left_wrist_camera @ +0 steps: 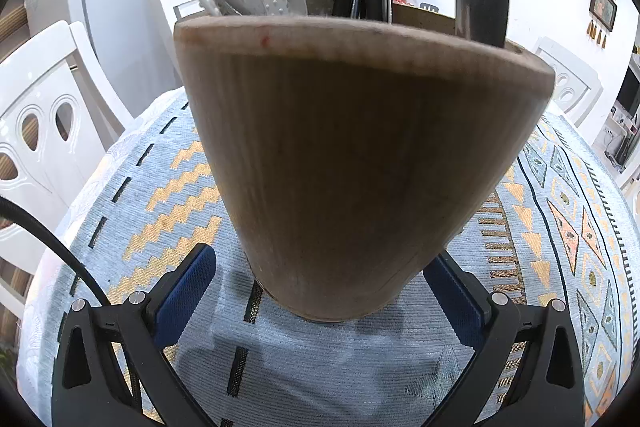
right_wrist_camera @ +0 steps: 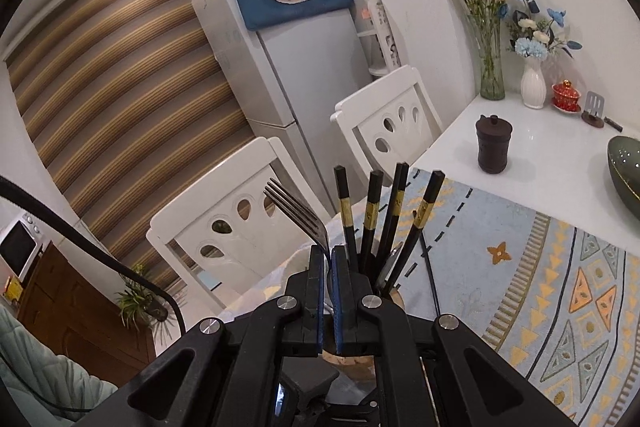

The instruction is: Organize utensils

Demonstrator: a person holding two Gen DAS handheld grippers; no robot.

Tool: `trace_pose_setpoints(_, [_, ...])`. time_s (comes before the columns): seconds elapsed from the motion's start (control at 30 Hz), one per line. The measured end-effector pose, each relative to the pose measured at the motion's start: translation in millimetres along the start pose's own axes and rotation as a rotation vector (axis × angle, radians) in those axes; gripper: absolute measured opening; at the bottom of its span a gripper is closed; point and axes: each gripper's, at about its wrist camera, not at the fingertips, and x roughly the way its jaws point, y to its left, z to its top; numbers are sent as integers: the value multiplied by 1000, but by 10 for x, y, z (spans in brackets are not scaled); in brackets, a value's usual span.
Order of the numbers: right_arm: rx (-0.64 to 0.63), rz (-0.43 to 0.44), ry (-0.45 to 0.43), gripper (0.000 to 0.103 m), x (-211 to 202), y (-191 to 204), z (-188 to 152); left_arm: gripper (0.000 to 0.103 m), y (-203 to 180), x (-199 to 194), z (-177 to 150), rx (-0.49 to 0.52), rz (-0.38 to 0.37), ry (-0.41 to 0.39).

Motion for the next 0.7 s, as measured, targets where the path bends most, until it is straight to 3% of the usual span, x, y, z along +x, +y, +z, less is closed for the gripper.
trace_pose_setpoints(0.2, [-3,-7,12,3,-5,16,48,103,2,-2,-1,1,-1,0])
trace_pose_setpoints(0.37, [40,-12,85,11,15,-53,61,103,2,-4,2,0,-1,0])
trace_pose_setpoints(0.47, [66,-15,53,26,-103,-98,87,103,0,-9,1,1,-1,-2])
trace_pose_setpoints(0.5, [71,-21,34,43,-151,-106,95,103,10,0,-7,1,-1,-3])
trace_pose_setpoints(0.53, [72,-25,7,48,-215,-105,101,103,12,-2,-2,0,-2,-4])
trace_pose_setpoints(0.7, [87,-48,-43,48,-426,-87,148,103,19,-6,16,-3,-5,-8])
